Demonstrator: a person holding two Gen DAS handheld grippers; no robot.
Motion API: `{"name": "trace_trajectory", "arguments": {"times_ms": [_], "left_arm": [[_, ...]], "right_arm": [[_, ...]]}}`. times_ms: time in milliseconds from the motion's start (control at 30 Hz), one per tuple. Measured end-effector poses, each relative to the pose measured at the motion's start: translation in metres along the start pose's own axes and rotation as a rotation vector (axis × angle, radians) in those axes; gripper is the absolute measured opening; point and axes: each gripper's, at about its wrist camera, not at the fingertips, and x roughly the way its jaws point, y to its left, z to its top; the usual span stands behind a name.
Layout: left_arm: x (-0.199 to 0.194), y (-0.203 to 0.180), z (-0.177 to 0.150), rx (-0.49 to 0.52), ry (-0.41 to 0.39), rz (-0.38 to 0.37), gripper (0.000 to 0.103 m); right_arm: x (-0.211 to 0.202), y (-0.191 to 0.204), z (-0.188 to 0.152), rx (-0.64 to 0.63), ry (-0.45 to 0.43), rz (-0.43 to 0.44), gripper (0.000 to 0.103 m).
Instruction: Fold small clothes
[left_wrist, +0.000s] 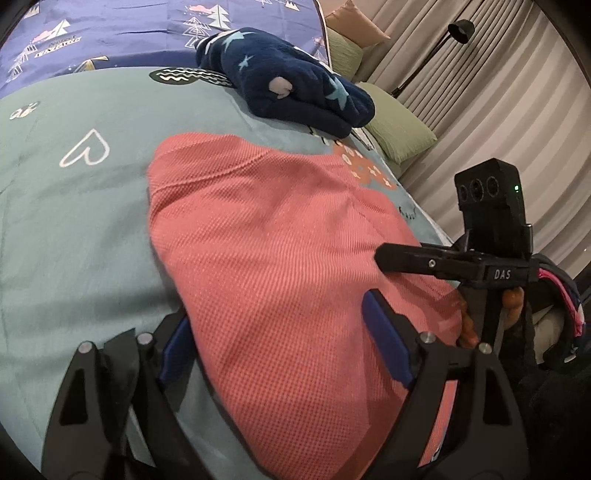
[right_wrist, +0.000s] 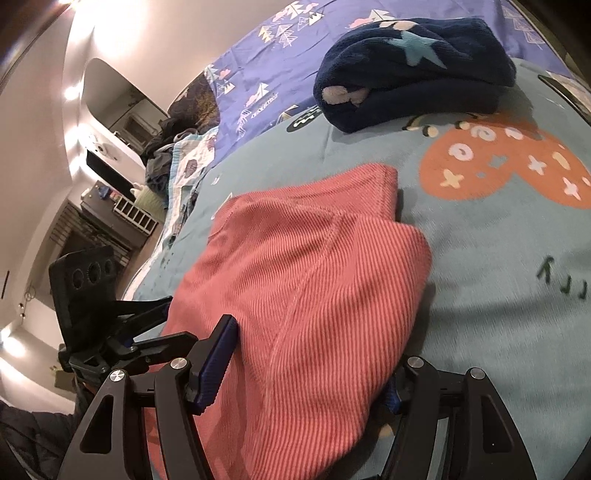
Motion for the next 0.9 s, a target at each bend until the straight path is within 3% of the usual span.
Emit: {"name": "trace_trajectory", "arguments": {"times_ms": [100,167,233,300,400,633,900], "left_arm": [[0.001,0.005,0.004,-0.016,-0.019,-0.030,0.083],[0.002,0.010,0.007,-0.041,-0.030,-0.047,0.076],[0.003,0.016,0.011,-0.068,-0.032,-0.049,0.060],[0.005,0.022,0.013,-0.090,-0.028,-0.047,0.051],[0.002,0.019,0.013,-0.082,-0.037,-0.029,0.045],[-0.015,-0.021,0.014,0.089,-0.096,0.113,0.036],[-0.049,-0.053,0.016,0.164,-0.178,0.155,0.034]], "right_arm": [[0.006,0.000,0.006,-0.014,-0.004,0.012,0.068],[0.012,0.002,0.011,-0.034,-0.003,0.010,0.066],[0.017,0.004,0.016,-0.051,-0.002,-0.019,0.057],[0.020,0.006,0.018,-0.057,-0.007,-0.050,0.039],[0.014,0.009,0.014,-0.070,-0.028,-0.075,0.029],[-0.010,0.053,0.004,-0.211,-0.133,-0.251,0.023],[-0.053,0.088,-0.012,-0.278,-0.265,-0.283,0.022]]}}
